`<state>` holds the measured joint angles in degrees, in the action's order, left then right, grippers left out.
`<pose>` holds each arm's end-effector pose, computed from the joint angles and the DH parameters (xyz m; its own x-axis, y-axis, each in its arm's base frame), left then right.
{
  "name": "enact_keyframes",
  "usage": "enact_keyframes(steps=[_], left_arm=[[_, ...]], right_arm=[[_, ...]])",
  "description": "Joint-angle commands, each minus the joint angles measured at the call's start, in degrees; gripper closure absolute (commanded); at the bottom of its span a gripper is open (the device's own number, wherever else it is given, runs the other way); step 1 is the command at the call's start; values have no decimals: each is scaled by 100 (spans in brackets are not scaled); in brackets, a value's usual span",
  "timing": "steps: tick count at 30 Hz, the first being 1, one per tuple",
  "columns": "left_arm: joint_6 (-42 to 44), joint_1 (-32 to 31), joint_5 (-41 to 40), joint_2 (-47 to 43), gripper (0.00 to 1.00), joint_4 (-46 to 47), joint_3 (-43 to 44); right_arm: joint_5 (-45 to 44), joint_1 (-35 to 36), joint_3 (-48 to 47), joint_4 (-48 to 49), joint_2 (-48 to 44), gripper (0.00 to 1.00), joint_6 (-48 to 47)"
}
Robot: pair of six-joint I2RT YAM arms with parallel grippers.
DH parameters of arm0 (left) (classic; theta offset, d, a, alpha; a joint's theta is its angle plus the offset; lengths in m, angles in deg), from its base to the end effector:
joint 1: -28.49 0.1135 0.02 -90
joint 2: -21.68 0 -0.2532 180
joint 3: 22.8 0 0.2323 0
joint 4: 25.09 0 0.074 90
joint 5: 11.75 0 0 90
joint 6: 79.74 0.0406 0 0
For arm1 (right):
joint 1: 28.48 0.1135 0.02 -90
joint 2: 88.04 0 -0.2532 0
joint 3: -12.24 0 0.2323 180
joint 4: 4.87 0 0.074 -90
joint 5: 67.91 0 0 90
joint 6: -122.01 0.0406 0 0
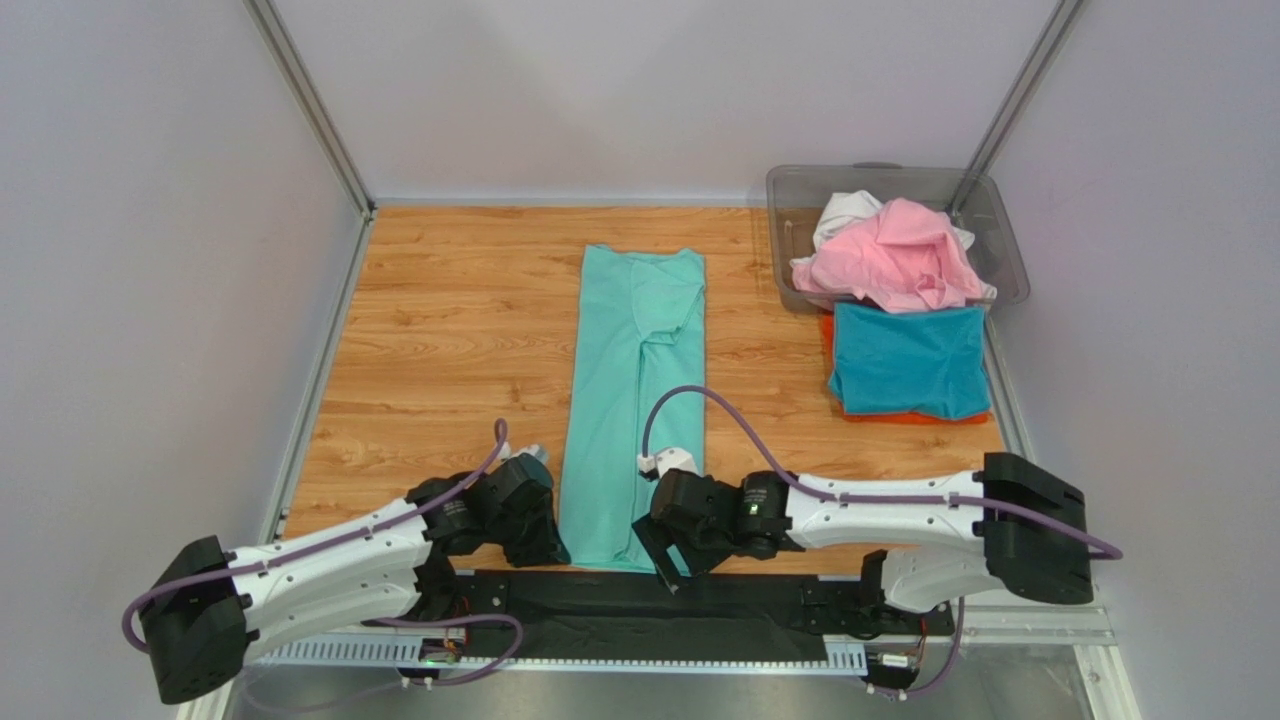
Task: Fold and stack the t-shirts
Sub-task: Fold the tshirt
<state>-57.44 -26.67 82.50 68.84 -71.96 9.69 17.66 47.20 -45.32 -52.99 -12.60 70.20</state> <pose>0.0702 -0.1061 0.1397 -0.9665 -0.2265 -0.1205 -0.1464 0.8728 -0.4656 0.0584 0.2163 0.1827 -0.7701 -0.5244 -0.3633 -0.6135 0.7650 0.1960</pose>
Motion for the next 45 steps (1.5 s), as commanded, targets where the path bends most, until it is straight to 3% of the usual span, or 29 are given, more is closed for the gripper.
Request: enact_keyframes(steps=[1,7,9,11,15,24,32,40,45], left_arm=[[-76,-30,41,-31,100,-123,-108],[-112,-30,58,-101,100,-167,-143],[-103,-30,76,-128,100,-194,-144],[-103,-30,93,-189,100,-264,-135],[-50,-30,120,-382,100,-282,-47],[485,-30,-408,-365,100,-703,1042],[1171,373,-1602,741,100,-1038,2720],[2128,1497,-1436,2058,100,-757,4047],[2507,2122,-822,2928,100,-414,4584]], right_arm=[[-33,61,84,115,234,14,258],[125,87,216,212,471,30,364],[179,122,260,238,515,45,381],[240,149,260,247,524,71,390],[92,158,163,247,402,89,390],[-717,-263,-548,-385,-240,96,-91],[-1008,-1220,-1392,-368,-205,99,-848],[-587,-2496,-2059,-52,233,99,-1305],[-252,-3181,-2499,97,743,99,-1622]])
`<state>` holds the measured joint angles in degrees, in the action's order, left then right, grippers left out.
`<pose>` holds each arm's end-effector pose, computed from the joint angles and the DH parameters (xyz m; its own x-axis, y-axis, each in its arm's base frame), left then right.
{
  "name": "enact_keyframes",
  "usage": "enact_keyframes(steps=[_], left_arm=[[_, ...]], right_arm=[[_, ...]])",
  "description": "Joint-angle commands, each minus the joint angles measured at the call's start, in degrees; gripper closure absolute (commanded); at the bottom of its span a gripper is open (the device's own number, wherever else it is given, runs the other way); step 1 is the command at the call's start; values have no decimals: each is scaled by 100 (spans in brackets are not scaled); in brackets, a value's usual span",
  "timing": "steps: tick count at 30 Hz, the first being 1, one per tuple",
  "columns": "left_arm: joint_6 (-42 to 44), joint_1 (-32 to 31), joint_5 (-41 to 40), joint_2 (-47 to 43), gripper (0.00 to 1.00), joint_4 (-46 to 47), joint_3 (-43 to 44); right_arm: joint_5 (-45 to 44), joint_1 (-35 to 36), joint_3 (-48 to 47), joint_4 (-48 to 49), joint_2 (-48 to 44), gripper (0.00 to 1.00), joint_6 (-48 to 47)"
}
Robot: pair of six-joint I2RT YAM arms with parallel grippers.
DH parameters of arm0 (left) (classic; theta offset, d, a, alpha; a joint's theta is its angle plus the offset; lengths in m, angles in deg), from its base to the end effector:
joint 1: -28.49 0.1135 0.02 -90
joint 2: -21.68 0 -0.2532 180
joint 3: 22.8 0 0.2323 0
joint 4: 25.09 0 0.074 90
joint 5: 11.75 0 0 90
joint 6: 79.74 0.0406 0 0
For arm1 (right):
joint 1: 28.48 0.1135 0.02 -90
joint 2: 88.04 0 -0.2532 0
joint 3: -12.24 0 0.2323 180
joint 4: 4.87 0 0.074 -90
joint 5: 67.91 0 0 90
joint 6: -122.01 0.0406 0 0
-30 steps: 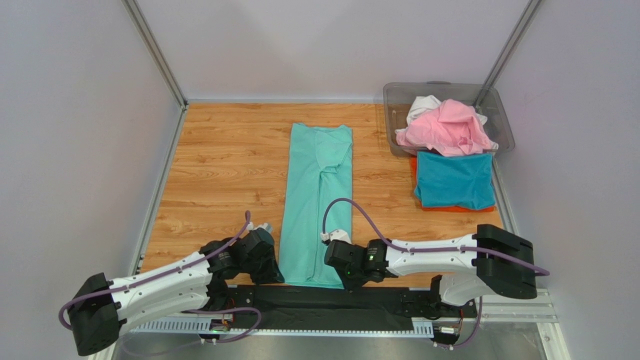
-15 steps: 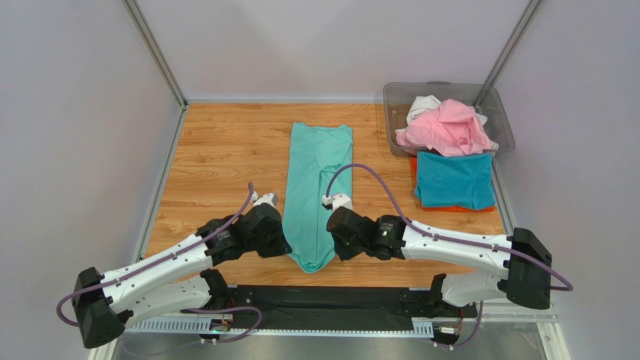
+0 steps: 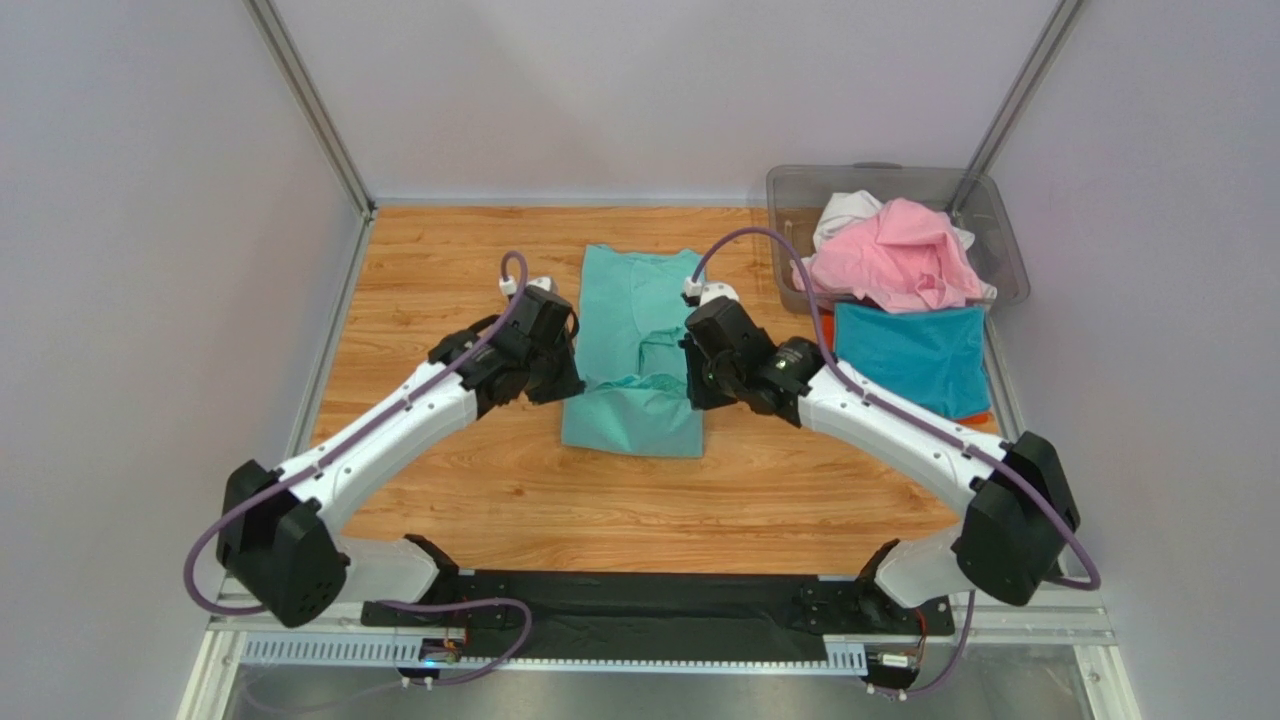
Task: Fold and stack the t-shirts
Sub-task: Fold the tshirt
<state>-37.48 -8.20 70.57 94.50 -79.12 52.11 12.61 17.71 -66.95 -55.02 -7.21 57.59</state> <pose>0.2019 -0.1437 0.2739 -0.8139 -0.3082 -0.4925 -0.1135 0.9157 -0.3855 0.2003 0.1992 0.2672 -0.7675 -0.1849 -0.6138 -0.3435 0.9270 0.1503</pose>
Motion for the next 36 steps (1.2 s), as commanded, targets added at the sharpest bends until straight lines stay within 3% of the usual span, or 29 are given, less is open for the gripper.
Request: enact_keyframes(steps=[1,10,17,20,23,26,28,29,32,35,36], left_arm=[[642,441,451,495,100,330,534],[1171,979,1076,2104,100,453,1686],[1250,1243,1278,2948,100,549,2056],[1355,1304,1427,3386,94,629,2170],[1356,1392,1585,3703,91,629,2311],[1329,1480,1664,3862,88,655,2373],[1338,1515,1708,3880,71,716,2373],[1347,1515,1717,3837,50,734,2390],[1365,1515,1761,3618,22,743,2373],[1303,1515,1770,3196,5,743,2181],[1294,1515,1770,3064,1,752,2093]], right_arm=[[384,-312,-501,318,396,99,-431],[1060,-1182,-1118,529,1443,99,-713],[1413,-1552,-1522,644,2304,99,-844],[1413,-1631,-1610,688,2586,98,-923],[1413,-1719,-1733,697,2936,96,-915],[1466,-1807,-1900,749,3235,85,-915],[1466,-1886,-2049,714,3359,76,-889],[1562,-1903,-2085,697,3394,72,-871],[1580,-1904,-2050,662,3177,54,-818],[1598,-1895,-1805,662,2677,44,-792],[1633,-1877,-1726,670,2526,35,-800]])
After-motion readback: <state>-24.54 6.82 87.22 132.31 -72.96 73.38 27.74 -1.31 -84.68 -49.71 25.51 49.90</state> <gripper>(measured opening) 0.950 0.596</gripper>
